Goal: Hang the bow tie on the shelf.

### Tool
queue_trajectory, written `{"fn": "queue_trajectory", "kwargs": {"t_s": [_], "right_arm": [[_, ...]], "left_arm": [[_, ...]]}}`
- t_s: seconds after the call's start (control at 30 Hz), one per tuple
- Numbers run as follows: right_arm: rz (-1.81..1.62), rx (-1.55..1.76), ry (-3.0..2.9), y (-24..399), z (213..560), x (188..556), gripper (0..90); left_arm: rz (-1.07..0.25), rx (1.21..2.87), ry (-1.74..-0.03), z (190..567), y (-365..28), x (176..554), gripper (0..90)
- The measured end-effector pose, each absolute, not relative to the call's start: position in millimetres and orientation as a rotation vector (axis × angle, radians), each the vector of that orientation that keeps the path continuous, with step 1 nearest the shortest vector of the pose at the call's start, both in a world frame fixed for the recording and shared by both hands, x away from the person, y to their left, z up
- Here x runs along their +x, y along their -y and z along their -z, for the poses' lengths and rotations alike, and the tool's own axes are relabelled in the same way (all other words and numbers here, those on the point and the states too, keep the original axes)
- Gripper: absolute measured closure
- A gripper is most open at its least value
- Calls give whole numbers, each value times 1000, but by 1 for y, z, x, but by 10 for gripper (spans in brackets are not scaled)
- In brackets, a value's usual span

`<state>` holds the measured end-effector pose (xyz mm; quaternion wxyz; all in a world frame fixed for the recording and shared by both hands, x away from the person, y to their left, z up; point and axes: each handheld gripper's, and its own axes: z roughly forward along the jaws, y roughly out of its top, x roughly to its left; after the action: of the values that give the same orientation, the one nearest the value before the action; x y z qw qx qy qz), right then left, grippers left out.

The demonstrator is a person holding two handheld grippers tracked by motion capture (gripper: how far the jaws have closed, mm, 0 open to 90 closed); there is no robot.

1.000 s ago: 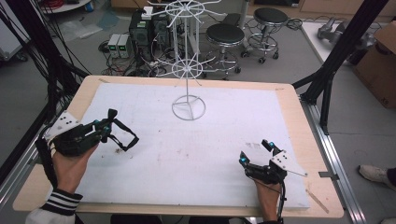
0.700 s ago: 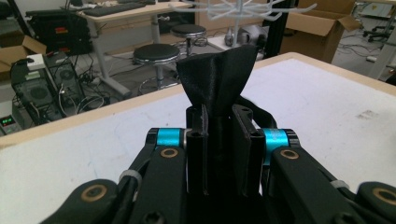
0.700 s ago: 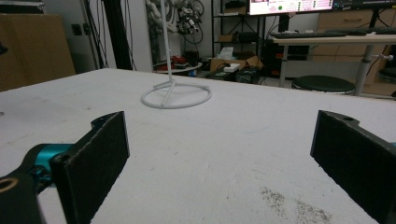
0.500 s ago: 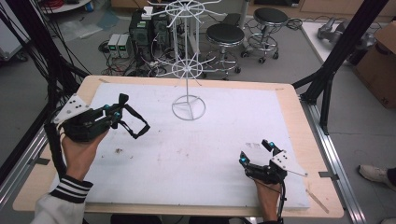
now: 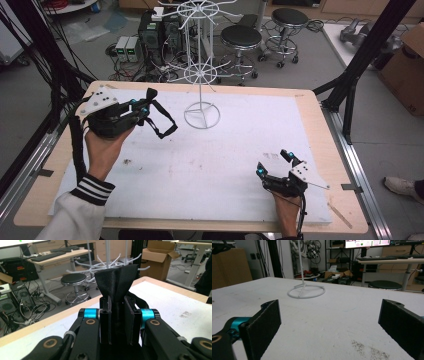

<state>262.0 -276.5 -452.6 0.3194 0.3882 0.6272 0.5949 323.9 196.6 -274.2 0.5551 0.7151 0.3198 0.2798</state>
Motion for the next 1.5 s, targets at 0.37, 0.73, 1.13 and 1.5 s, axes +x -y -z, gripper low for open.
{"fn": "queue_trajectory", "kwargs": {"t_s": [0.37,0.73,1.13,1.5], "right_arm": [[-1568,1025,-1648,277,453,262,34],[-1570,1029,-1645,277,453,262,34],[-1570,1025,-1646,277,453,262,34],[-1567,1026,-1645,277,453,262,34]], "left_arm": [[-659,1712,-713,262,-164,346,770],[-655,1702,-707,257,-147,362,770],[-667,1683,-722,255,-141,381,770],[-643,1666,-747,260,-139,401,770]]}}
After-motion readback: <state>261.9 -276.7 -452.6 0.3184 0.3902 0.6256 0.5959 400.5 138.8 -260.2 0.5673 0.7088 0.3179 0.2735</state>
